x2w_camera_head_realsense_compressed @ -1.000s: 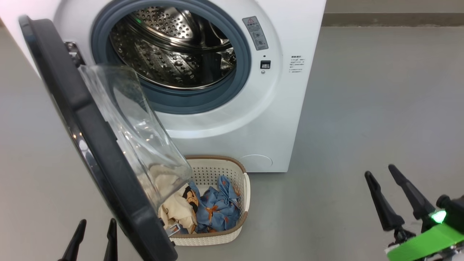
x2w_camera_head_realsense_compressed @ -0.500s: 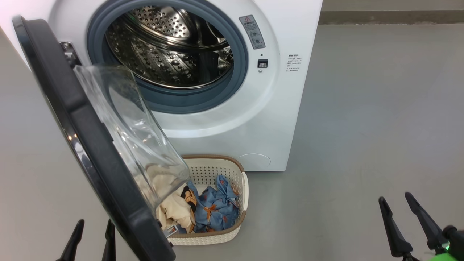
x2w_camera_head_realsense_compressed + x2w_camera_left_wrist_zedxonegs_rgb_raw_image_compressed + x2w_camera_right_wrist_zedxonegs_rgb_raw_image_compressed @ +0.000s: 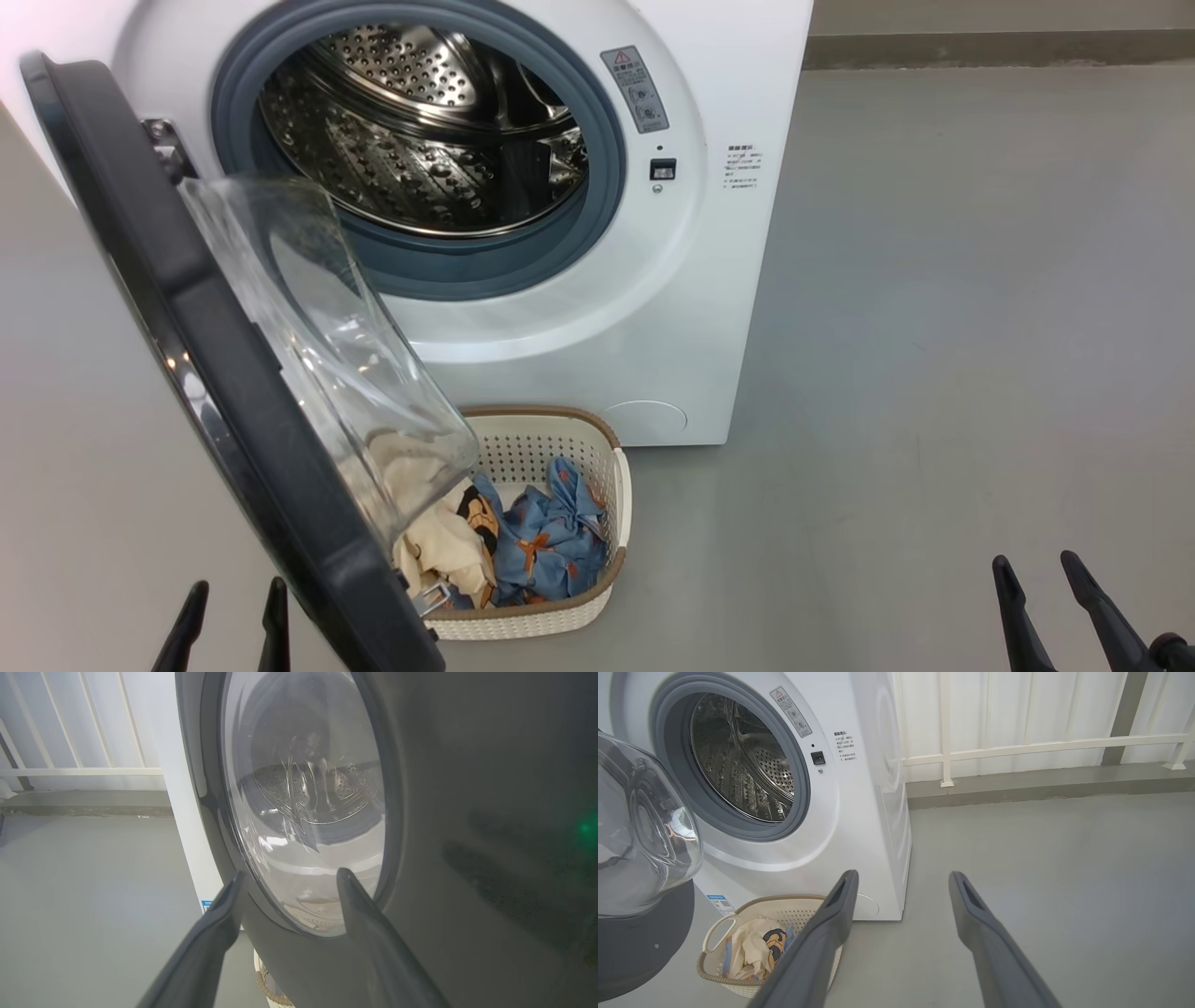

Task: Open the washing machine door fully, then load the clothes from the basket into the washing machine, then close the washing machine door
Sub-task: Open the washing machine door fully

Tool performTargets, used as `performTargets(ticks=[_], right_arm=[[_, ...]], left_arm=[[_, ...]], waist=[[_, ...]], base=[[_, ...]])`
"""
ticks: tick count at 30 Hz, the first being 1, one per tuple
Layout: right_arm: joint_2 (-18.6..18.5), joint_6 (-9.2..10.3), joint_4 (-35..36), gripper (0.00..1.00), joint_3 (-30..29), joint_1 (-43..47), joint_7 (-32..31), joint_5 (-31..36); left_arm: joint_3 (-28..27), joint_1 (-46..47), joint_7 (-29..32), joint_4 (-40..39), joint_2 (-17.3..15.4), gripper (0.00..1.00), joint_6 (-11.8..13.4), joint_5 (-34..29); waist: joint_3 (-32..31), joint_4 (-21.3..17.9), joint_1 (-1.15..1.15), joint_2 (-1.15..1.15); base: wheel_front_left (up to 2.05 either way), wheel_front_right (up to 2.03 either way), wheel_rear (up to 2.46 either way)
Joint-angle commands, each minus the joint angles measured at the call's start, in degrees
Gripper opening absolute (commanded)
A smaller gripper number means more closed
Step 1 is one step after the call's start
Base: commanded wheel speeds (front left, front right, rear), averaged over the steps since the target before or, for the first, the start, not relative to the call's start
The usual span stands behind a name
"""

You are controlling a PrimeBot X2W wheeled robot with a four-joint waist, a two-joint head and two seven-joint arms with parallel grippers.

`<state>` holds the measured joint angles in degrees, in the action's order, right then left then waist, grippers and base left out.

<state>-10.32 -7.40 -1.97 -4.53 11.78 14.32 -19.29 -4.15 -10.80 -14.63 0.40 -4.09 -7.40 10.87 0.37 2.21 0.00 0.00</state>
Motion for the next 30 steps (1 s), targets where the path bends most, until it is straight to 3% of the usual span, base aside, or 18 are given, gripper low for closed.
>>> performTargets(ticks=[1,6,7,9,10,21,30], right_arm=[[-0.85,-0.09,1.3,1.0,0.83,-0.58,0.68,0.91],[-0.94,-0.09,1.43,1.0,0.59,-0.53,0.68,1.05],[-0.99,-0.09,1.45,1.0,0.57,-0.53,0.68,1.08],[-1.05,-0.09,1.44,1.0,0.56,-0.53,0.68,1.14],[-1.06,-0.09,1.41,1.0,0.58,-0.55,0.68,1.18],[-1.13,-0.09,1.35,1.0,0.75,-0.28,0.68,1.3],[-1.12,-0.09,1.44,1.0,0.29,0.26,0.68,1.52]], left_arm=[[-2.08,1.13,-0.37,-1.39,-0.76,1.0,-0.09,-0.52],[-2.06,1.16,-0.37,-1.03,-0.71,0.99,-0.09,-0.57],[-2.05,1.17,-0.37,-0.91,-0.69,0.84,-0.09,-0.58],[-2.07,1.14,-0.37,-0.6,-0.63,0.42,-0.09,-0.57],[-2.08,1.09,-0.37,-0.35,-0.59,0.0,-0.09,-0.52],[-4.07,1.05,-0.37,0.87,0.03,0.0,-0.09,-0.27],[-12.92,4.37,-0.37,-5.1,0.82,0.0,-0.09,-0.88]], waist=[[0.0,-0.03,0.0,0.0],[0.03,0.15,0.0,0.0],[0.03,0.23,0.0,0.0],[0.02,0.37,0.0,0.0],[0.02,0.44,0.0,0.0],[0.02,0.88,0.0,0.0],[-0.25,1.71,0.0,0.0]], base=[[0.0,0.0,0.0],[0.0,0.0,0.0],[0.0,0.0,0.0],[0.0,0.0,0.0],[0.0,0.0,0.0],[0.0,0.0,0.0],[0.0,0.0,0.0]])
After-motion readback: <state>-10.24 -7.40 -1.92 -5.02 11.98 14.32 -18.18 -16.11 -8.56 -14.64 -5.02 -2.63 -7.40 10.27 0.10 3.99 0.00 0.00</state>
